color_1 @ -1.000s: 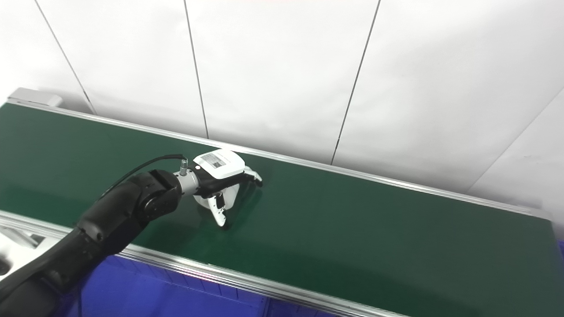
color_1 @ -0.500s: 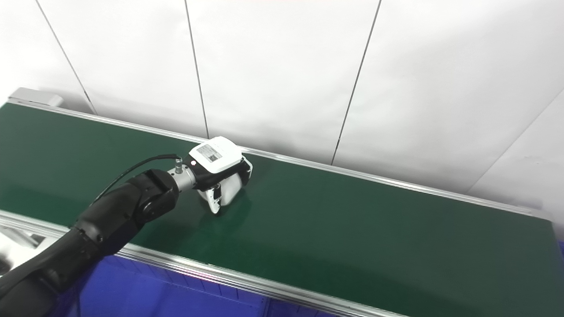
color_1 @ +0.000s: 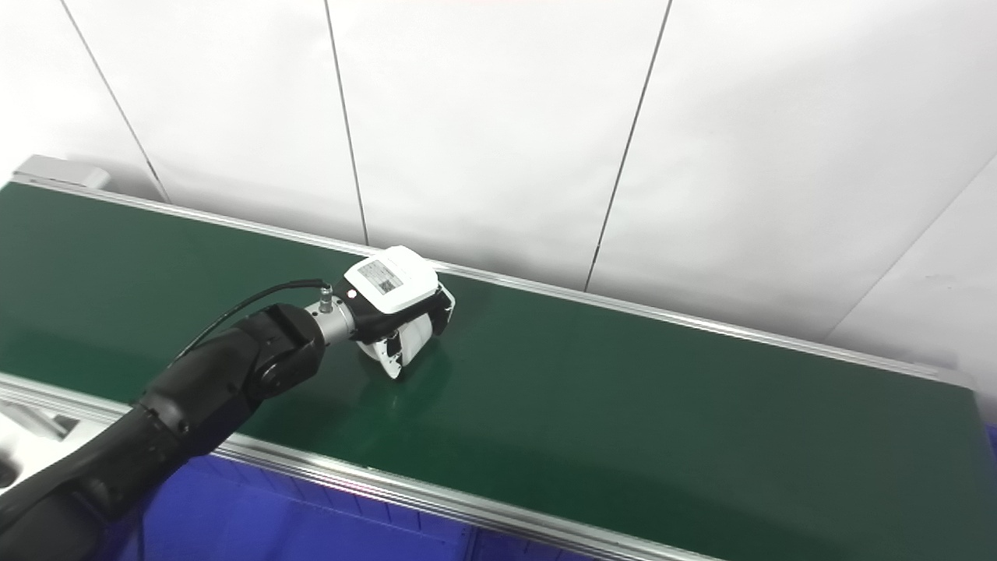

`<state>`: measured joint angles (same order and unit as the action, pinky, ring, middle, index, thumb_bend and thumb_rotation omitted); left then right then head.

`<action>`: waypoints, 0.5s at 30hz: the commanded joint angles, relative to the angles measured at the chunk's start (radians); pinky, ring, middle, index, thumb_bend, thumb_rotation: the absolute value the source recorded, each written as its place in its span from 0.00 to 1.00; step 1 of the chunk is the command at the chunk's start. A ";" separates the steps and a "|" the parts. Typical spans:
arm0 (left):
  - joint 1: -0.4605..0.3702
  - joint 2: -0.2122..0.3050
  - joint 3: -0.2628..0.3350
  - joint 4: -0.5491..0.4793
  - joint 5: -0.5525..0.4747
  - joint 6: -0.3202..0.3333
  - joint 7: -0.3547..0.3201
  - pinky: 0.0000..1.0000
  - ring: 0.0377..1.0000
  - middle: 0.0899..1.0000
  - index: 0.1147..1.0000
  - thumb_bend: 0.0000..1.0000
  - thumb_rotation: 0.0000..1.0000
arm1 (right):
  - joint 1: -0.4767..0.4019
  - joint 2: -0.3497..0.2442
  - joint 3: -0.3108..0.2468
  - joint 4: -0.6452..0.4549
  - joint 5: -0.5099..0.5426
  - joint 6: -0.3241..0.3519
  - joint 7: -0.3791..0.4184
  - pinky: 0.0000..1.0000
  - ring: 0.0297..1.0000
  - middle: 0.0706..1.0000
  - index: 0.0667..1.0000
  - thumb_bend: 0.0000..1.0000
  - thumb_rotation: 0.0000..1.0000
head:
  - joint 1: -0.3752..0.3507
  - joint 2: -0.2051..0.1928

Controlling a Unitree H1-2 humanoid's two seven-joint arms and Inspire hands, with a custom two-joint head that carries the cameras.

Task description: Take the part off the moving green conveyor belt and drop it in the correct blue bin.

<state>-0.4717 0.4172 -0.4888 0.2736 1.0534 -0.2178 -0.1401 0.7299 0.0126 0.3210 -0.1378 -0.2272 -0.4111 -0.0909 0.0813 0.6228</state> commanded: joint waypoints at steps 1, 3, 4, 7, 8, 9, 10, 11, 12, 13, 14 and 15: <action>-0.038 0.023 0.024 -0.061 -0.023 0.003 0.004 0.40 0.41 0.49 0.39 0.50 0.00 | 0.020 0.003 0.007 -0.028 -0.007 -0.015 0.005 1.00 0.98 0.97 1.00 0.78 1.00 | 0.000 0.000; -0.027 0.025 0.040 -0.112 -0.050 0.011 -0.028 0.40 0.41 0.49 0.39 0.50 0.00 | 0.022 0.003 0.008 -0.032 -0.006 -0.012 0.007 1.00 0.98 0.97 1.00 0.78 1.00 | 0.006 0.007; -0.018 0.027 0.050 -0.149 -0.069 0.015 -0.050 0.40 0.41 0.49 0.39 0.50 0.00 | 0.023 0.003 0.008 -0.036 -0.005 -0.010 0.008 1.00 0.98 0.97 1.00 0.78 1.00 | 0.012 0.015; 0.011 0.033 0.077 -0.280 -0.116 0.036 -0.123 0.38 0.40 0.49 0.40 0.50 0.00 | 0.033 0.000 0.013 -0.067 -0.004 0.011 0.016 1.00 0.99 0.98 1.00 0.78 1.00 | 0.036 0.050; 0.019 0.035 0.085 -0.329 -0.128 0.048 -0.153 0.38 0.40 0.49 0.40 0.50 0.00 | 0.037 0.000 0.013 -0.081 -0.006 0.018 0.019 1.00 0.99 0.98 1.00 0.78 1.00 | 0.048 0.071; 0.025 0.035 0.092 -0.360 -0.136 0.055 -0.176 0.37 0.40 0.49 0.41 0.50 0.00 | 0.040 -0.001 0.013 -0.090 -0.008 0.022 0.021 1.00 0.98 0.98 1.00 0.78 1.00 | 0.048 0.071; 0.033 0.038 0.099 -0.414 -0.143 0.068 -0.209 0.37 0.41 0.48 0.41 0.50 0.00 | 0.043 -0.001 0.013 -0.103 -0.006 0.027 0.023 1.00 0.98 0.98 1.00 0.78 1.00 | 0.068 0.099; 0.039 0.039 0.105 -0.450 -0.146 0.076 -0.234 0.37 0.41 0.48 0.41 0.50 0.00 | 0.046 -0.001 0.013 -0.111 -0.005 0.032 0.025 1.00 0.98 0.98 1.00 0.78 1.00 | 0.068 0.099; 0.049 0.043 0.115 -0.515 -0.161 0.092 -0.275 0.36 0.41 0.48 0.41 0.50 0.00 | 0.049 -0.002 0.013 -0.126 -0.005 0.039 0.027 1.00 0.99 0.98 1.00 0.77 1.00 | 0.095 0.137; 0.057 0.044 0.123 -0.560 -0.172 0.104 -0.306 0.36 0.40 0.46 0.43 0.50 0.00 | 0.052 -0.002 0.012 -0.136 -0.005 0.044 0.028 1.00 0.99 0.98 1.00 0.77 1.00 | 0.095 0.137; 0.064 0.050 0.132 -0.610 -0.186 0.116 -0.343 0.36 0.40 0.45 0.44 0.50 0.00 | 0.054 -0.006 0.013 -0.151 0.001 0.051 0.033 1.00 0.99 0.98 1.00 0.76 1.00 | 0.120 0.166; 0.071 0.055 0.139 -0.655 -0.200 0.129 -0.380 0.35 0.39 0.43 0.45 0.50 0.00 | 0.056 -0.009 0.014 -0.166 0.007 0.059 0.038 1.00 0.99 0.99 1.00 0.75 1.00 | 0.134 0.178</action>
<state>-0.3755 0.4414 -0.3783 -0.3191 0.8767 -0.1148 -0.4868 0.7669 0.0091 0.3287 -0.2498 -0.2243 -0.3589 -0.0675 0.2162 0.7991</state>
